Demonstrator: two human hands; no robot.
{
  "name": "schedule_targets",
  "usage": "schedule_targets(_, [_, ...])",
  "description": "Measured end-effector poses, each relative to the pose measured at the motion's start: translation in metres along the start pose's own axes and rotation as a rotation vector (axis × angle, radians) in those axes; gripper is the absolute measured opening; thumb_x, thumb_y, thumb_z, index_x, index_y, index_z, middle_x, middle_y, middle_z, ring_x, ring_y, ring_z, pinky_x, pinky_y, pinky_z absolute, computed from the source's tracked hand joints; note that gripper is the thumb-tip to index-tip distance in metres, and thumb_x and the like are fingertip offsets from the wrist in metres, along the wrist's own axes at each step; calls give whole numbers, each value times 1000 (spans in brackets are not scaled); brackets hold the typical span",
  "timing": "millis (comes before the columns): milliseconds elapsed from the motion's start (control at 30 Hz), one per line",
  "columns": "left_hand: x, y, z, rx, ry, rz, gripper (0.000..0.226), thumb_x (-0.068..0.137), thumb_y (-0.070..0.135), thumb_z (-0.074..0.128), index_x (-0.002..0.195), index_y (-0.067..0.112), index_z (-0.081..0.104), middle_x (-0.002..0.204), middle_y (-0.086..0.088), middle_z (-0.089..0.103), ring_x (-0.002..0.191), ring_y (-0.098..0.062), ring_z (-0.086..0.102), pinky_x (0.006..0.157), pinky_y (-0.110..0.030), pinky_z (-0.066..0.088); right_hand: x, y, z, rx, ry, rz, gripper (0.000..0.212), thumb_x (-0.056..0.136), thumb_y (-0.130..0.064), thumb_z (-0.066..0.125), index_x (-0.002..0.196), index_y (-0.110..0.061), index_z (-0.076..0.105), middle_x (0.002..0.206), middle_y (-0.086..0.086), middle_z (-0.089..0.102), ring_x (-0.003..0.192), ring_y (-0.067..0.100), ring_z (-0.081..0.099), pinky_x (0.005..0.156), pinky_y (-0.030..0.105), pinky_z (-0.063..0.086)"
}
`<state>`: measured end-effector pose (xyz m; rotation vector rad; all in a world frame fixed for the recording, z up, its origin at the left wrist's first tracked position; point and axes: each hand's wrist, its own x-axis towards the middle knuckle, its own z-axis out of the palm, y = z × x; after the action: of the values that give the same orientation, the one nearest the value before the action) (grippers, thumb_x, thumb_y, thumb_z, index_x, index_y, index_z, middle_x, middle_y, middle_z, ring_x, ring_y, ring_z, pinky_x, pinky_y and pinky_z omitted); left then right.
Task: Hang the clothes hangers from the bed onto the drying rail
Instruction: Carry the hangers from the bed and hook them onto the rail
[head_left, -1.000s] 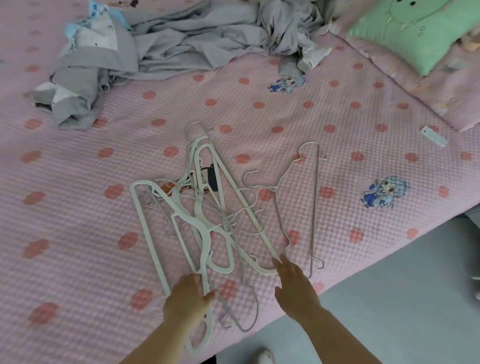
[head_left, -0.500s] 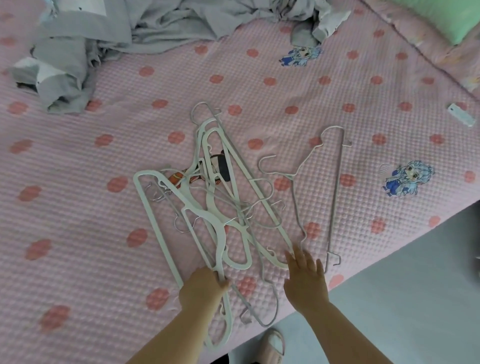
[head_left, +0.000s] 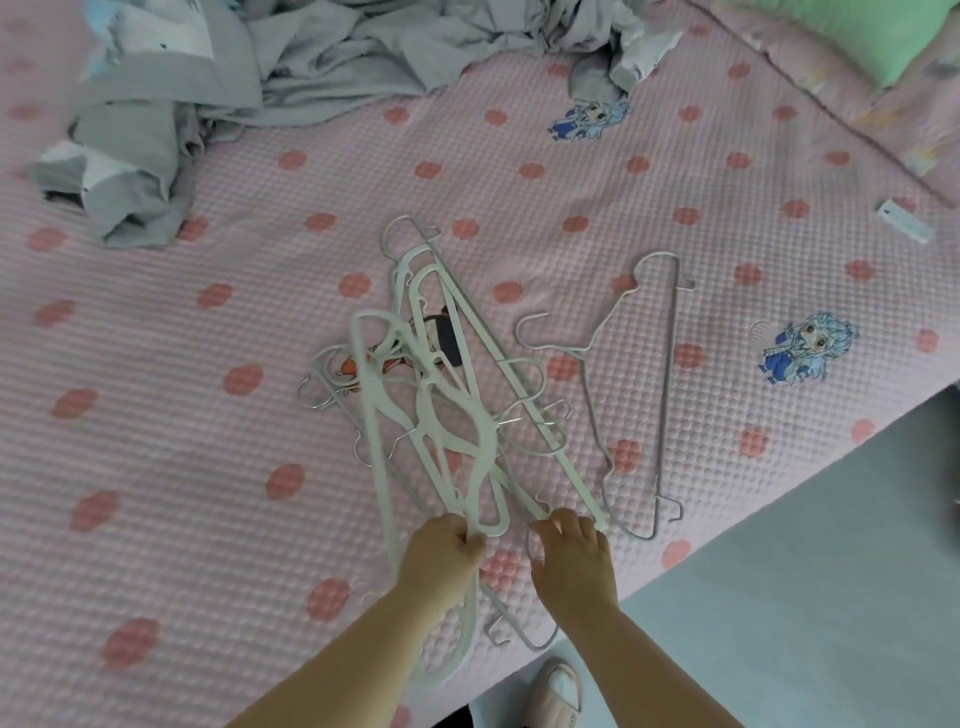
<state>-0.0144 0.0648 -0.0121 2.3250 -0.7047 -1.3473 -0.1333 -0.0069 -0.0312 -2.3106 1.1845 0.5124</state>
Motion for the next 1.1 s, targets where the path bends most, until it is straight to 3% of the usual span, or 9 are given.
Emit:
schedule_targets(100, [-1,17,4,-37,3,109,30,94,6,40,67,15,49,57,0,52,34,0,50,39,-11,40,-2,2,-2,-9,-32,-19,46,93,-14,40,138,-24,33,141,-1,31,131,19,29,111,27,20])
schedule_targets(200, [-1,24,4,-18,26,125,21,95,16,39,76,17,49,62,5,49,50,-5,46,47,-16,34,-5,6,-3,5,-42,-3,45,94,-17,39,138,-25,33,142,-3,30,132,18,28,112,27,19])
schedule_targets(333, [-12,27,-12,74,115,171,34,93,23,44,60,28,39,54,8,42,49,-4,39,47,-18,26,-14,12,-16,47,-15,47,44,95,-19,39,138,-24,34,143,-5,33,133,15,27,112,27,18])
schedule_targets(533, [-28,73,-56,221,191,397,41,98,27,37,57,26,33,51,5,37,47,-8,34,45,-22,22,-39,39,-80,108,197,203,43,95,-21,40,138,-23,34,142,-5,35,132,15,30,110,25,21])
schedule_targets(733, [-62,161,-77,338,13,730,40,95,34,42,58,21,45,47,2,36,42,-8,30,47,-25,22,-90,77,-173,244,622,410,53,93,-20,45,142,-16,25,149,2,25,137,21,25,114,30,19])
schedule_targets(867, [-101,218,-65,304,-183,900,44,90,31,52,48,23,46,36,8,45,34,-4,36,48,-22,29,-151,103,-222,176,836,508,62,91,-20,48,145,-17,17,154,0,15,142,22,12,116,32,7])
schedule_targets(967, [-143,252,-46,324,-271,1007,46,87,28,59,43,17,47,31,5,45,31,-4,38,46,-19,32,-212,132,-239,89,950,583,54,86,-13,53,138,-15,36,144,2,38,139,22,22,115,34,6])
schedule_targets(1033, [-176,274,-31,394,-288,1091,40,85,31,61,54,6,57,33,5,44,33,-5,38,49,-20,34,-260,149,-246,59,1003,669,45,86,-11,51,130,-16,47,134,1,50,135,21,29,111,30,6])
schedule_targets(1100, [-212,294,-16,443,-273,1172,34,83,32,63,62,5,61,38,5,47,36,-4,43,51,-21,37,-311,163,-250,80,1010,749,36,90,-11,44,125,-16,51,128,1,54,127,22,37,102,26,16])
